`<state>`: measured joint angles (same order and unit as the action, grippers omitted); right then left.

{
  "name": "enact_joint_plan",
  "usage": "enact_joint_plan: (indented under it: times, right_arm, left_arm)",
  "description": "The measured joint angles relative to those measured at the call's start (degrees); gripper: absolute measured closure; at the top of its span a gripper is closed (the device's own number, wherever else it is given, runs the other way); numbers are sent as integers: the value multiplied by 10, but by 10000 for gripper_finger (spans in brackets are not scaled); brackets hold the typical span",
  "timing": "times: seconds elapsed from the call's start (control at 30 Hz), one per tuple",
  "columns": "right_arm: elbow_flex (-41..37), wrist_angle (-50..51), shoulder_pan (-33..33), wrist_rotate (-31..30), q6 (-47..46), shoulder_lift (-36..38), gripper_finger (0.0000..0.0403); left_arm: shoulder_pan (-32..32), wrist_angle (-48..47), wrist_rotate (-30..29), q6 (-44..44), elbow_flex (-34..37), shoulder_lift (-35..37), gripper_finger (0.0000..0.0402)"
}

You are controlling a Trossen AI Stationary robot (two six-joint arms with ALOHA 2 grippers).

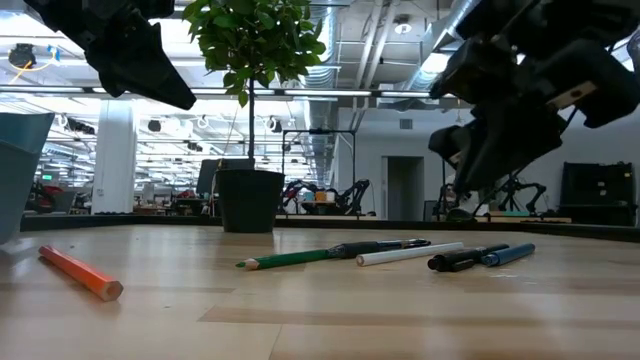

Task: Sort pens & pencils
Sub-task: Adjust the left black pen

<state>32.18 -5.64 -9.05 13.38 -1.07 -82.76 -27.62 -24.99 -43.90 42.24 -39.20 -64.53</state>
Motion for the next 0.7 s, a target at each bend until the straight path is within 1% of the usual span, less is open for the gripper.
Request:
enact_joint_plan:
  times: [0.23, 0.4, 0.7]
  right_arm:
    - [0, -3, 28, 9, 16, -21, 301]
    - [0, -6, 43, 31, 37, -26, 301]
    - [0, -2, 79, 31, 76, -28, 301]
  left_arm:
    - [0, 0, 0, 0, 0, 0, 339]
    - [0, 0, 0, 0, 0, 0, 339]
    - [0, 0, -1, 0, 0, 0, 339]
